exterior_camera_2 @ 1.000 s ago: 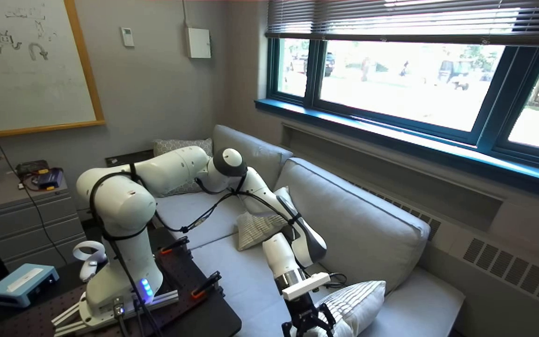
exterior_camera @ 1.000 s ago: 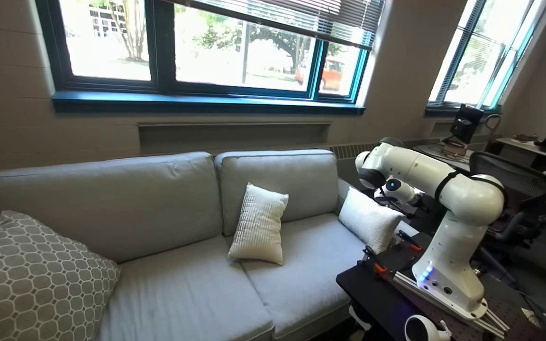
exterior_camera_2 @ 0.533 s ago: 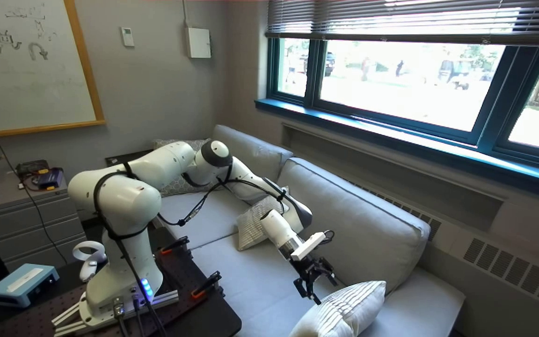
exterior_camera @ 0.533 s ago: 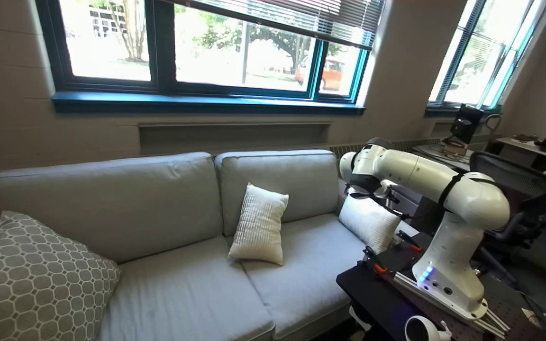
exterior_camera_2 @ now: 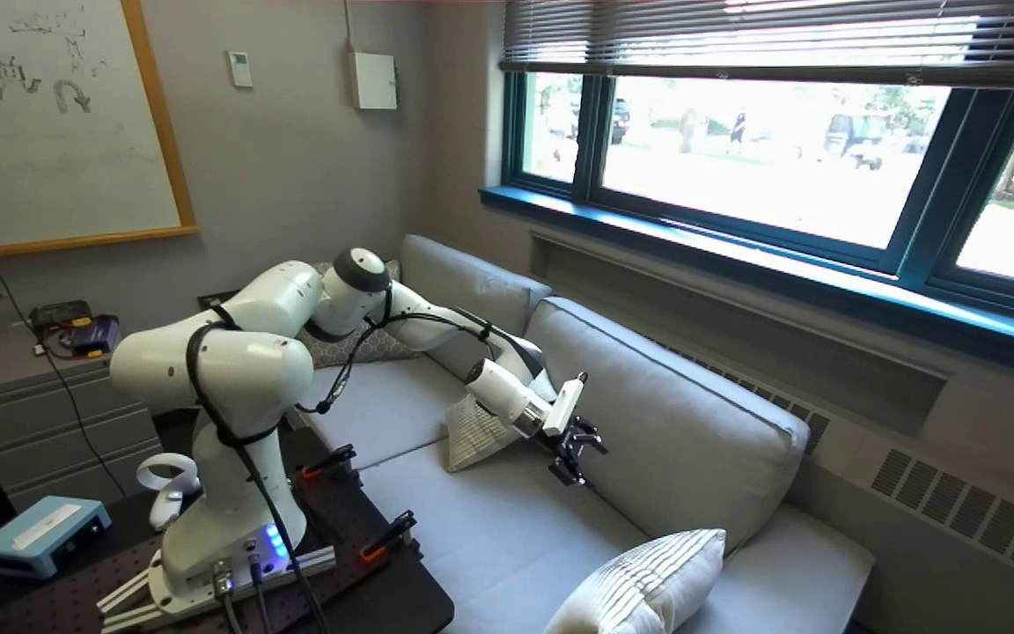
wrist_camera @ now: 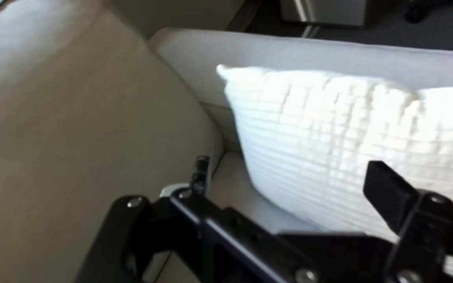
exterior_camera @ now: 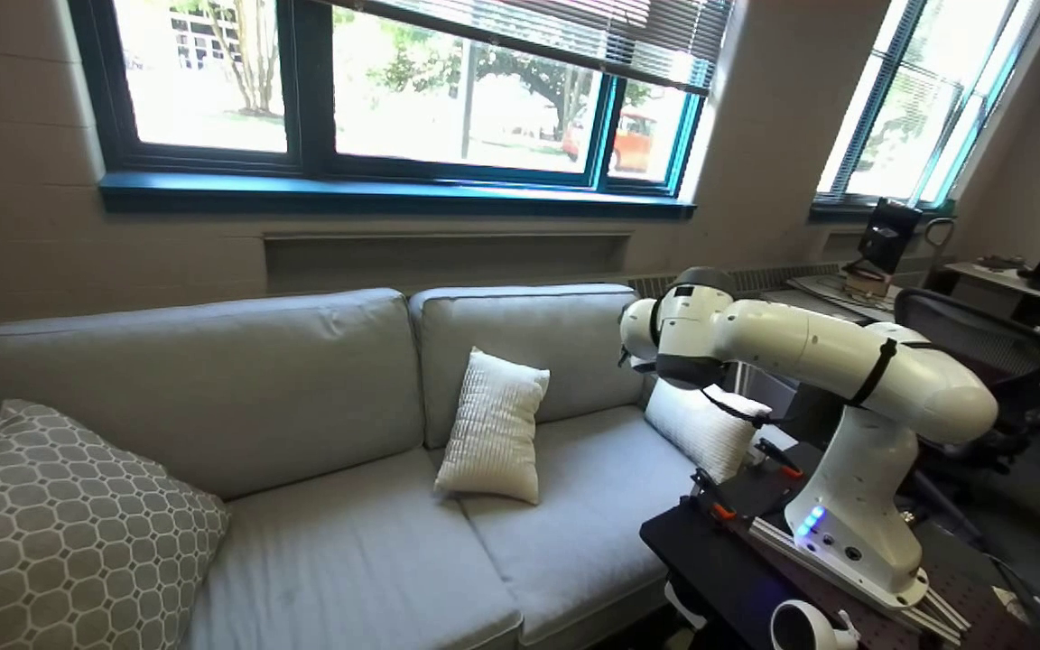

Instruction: Move the cushions to the right shoulder of the couch

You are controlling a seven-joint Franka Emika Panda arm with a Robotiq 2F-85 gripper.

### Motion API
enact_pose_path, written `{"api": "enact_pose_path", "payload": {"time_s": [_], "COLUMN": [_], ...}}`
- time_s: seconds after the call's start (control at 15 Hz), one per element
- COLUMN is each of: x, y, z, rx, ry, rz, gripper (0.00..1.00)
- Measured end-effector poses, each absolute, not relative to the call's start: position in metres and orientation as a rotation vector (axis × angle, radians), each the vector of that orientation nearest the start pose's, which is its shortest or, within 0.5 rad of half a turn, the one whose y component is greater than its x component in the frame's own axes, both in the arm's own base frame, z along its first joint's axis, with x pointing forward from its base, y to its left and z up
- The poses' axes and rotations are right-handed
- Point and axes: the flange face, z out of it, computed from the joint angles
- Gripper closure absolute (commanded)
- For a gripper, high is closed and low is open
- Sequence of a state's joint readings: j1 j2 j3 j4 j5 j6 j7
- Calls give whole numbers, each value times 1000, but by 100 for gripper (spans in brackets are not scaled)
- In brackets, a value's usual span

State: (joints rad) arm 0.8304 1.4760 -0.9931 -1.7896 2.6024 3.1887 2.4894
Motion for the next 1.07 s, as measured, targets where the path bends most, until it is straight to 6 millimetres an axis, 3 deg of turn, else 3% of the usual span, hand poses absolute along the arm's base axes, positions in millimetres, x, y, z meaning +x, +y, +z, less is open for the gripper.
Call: {"api": "enact_pose_path", "payload": {"time_s": [0.27, 0.4, 0.73, 0.93, 1.07], "x": [562, 570, 571, 588, 598], "y": [-106, -89, -82, -65, -71], "z": [92, 94, 88, 79, 82], "rx": [1191, 1150, 1130, 1109, 1125], "ry": [1842, 1875, 1908, 1980, 2001], "rz": [-122, -65, -42, 146, 280], "gripper": [0, 0, 0, 0, 0]}}
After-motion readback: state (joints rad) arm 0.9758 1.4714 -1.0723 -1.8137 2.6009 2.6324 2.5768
